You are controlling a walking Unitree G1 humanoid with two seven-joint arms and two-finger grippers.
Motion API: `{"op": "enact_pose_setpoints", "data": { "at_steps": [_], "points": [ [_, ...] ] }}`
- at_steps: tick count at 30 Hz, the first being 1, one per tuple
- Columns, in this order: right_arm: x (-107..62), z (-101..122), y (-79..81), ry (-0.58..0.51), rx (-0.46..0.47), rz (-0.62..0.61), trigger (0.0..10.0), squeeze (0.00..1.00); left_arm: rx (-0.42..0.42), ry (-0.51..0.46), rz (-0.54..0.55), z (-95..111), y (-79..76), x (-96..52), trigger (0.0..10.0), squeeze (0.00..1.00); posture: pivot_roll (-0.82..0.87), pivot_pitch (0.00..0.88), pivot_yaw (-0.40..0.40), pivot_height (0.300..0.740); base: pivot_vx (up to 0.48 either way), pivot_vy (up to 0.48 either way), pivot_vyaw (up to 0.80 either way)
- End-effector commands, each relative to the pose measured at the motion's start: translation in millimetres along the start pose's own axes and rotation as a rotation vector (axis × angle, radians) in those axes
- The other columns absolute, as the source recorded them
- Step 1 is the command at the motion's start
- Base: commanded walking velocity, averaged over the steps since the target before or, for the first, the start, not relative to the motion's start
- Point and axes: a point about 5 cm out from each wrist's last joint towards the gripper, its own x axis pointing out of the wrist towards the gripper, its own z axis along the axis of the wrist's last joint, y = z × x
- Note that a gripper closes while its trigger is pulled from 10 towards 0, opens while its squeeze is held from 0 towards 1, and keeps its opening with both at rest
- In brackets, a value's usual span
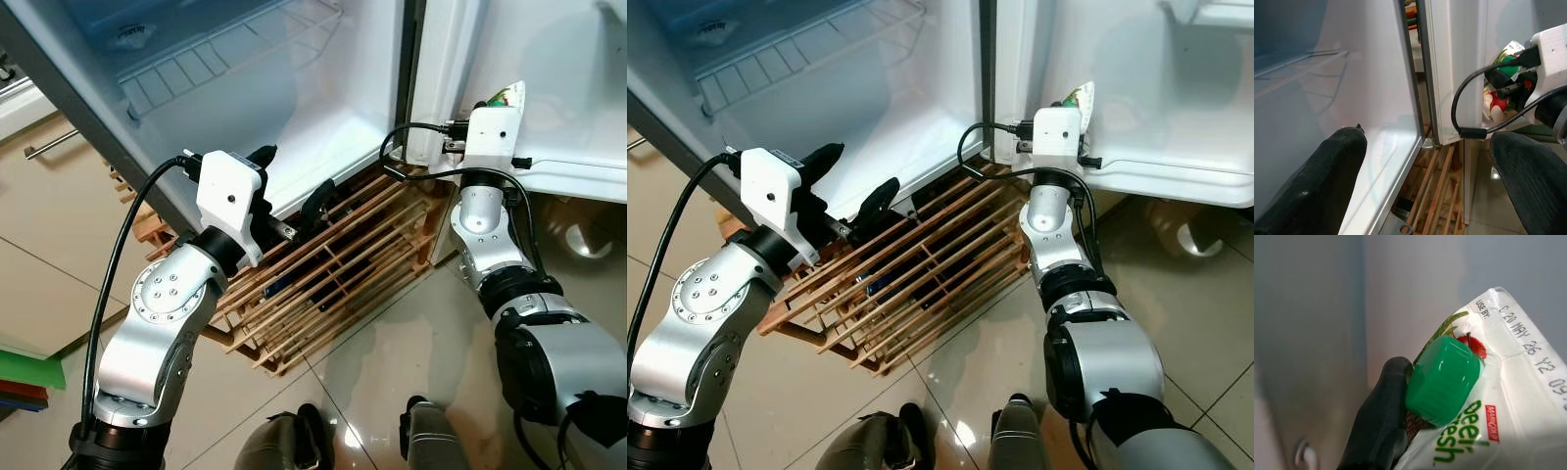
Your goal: Restocking fridge
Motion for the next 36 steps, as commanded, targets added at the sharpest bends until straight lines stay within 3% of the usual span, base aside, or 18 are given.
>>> {"op": "enact_pose_setpoints", "data": {
  "at_steps": [1,4,16,21,30,31,35,36],
  "points": [
    [-20.0,-35,7.0,0.209,0.105,0.032,10.0,0.00,0.001,-0.003,-0.001,2,1.8,0.3,10.0,0.00,0.00,0.253,0.207,0.740,0.000,0.000,0.00],
    [-20.2,-38,5.2,0.248,0.201,0.027,10.0,0.00,-0.009,-0.005,-0.018,1,0.0,2.2,10.0,0.00,-0.02,0.246,0.211,0.740,0.000,0.000,0.00],
    [-23.7,-41,14.9,0.304,0.362,0.154,10.0,0.00,-0.033,-0.022,-0.067,-2,-3.5,15.9,10.0,0.00,-0.09,0.237,0.221,0.740,0.000,0.000,0.00],
    [-25.0,-47,10.8,0.356,0.354,0.158,10.0,0.00,-0.044,-0.027,-0.097,-4,-8.1,21.0,10.0,0.00,-0.11,0.232,0.228,0.740,0.000,0.000,0.00],
    [-21.3,-40,1.5,0.272,0.254,0.122,10.0,0.00,-0.048,-0.063,-0.091,-5,-7.0,34.3,10.0,0.00,-0.16,0.188,0.196,0.740,0.000,0.000,0.00],
    [-19.3,-35,-7.5,0.214,0.199,0.096,10.0,0.00,-0.055,-0.081,-0.083,-6,-6.7,40.6,10.0,0.00,-0.20,0.162,0.173,0.740,0.000,0.000,0.00],
    [-17.0,-30,-13.8,0.166,0.158,0.076,10.0,0.00,-0.062,-0.097,-0.081,-6,-8.1,45.7,10.0,0.00,-0.22,0.148,0.165,0.740,0.000,0.000,0.00],
    [-14.5,-21,-19.9,0.085,0.093,0.054,10.0,0.00,-0.069,-0.116,-0.088,-6,-11.3,51.6,10.0,0.00,-0.25,0.126,0.150,0.740,0.000,0.000,0.00]
  ]
}}
